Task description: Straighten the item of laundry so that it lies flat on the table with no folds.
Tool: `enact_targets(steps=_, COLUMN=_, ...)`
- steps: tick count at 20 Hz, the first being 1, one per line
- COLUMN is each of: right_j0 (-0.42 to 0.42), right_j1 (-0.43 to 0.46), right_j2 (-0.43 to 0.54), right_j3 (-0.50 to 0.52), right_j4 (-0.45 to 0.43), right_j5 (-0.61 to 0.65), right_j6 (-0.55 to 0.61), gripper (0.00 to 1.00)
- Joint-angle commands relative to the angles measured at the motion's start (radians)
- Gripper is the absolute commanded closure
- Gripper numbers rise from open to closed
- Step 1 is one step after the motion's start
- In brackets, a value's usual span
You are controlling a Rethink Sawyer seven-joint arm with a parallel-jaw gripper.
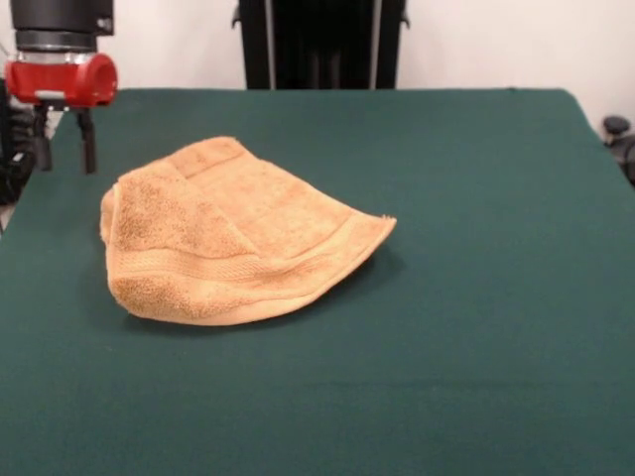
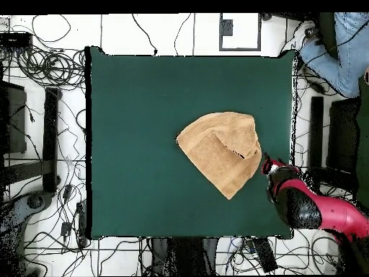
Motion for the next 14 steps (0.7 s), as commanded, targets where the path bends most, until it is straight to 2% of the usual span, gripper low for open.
enact_targets(steps=1, right_j0=0.052, right_j1=0.058, right_j2=0.167, right_j3=-0.046, right_j4=-0.055, right_j5=0.169, right_j6=-0.24, gripper=0.0)
enact_targets(steps=6, right_j0=0.064, right_j1=0.057, right_j2=0.154, right_j3=-0.045, right_j4=-0.071, right_j5=0.151, right_j6=-0.192, gripper=0.0)
enact_targets(steps=8, right_j0=0.031, right_j1=0.116, right_j2=0.182, right_j3=-0.03, right_j4=-0.038, right_j5=0.105, right_j6=-0.12, gripper=0.0)
enact_targets(steps=10, right_j0=0.031, right_j1=0.149, right_j2=0.189, right_j3=-0.023, right_j4=-0.018, right_j5=0.077, right_j6=-0.07, gripper=0.0)
enact_targets(steps=14, right_j0=0.07, right_j1=0.155, right_j2=0.156, right_j3=-0.01, right_j4=0.024, right_j5=0.02, right_j6=0.044, gripper=0.0)
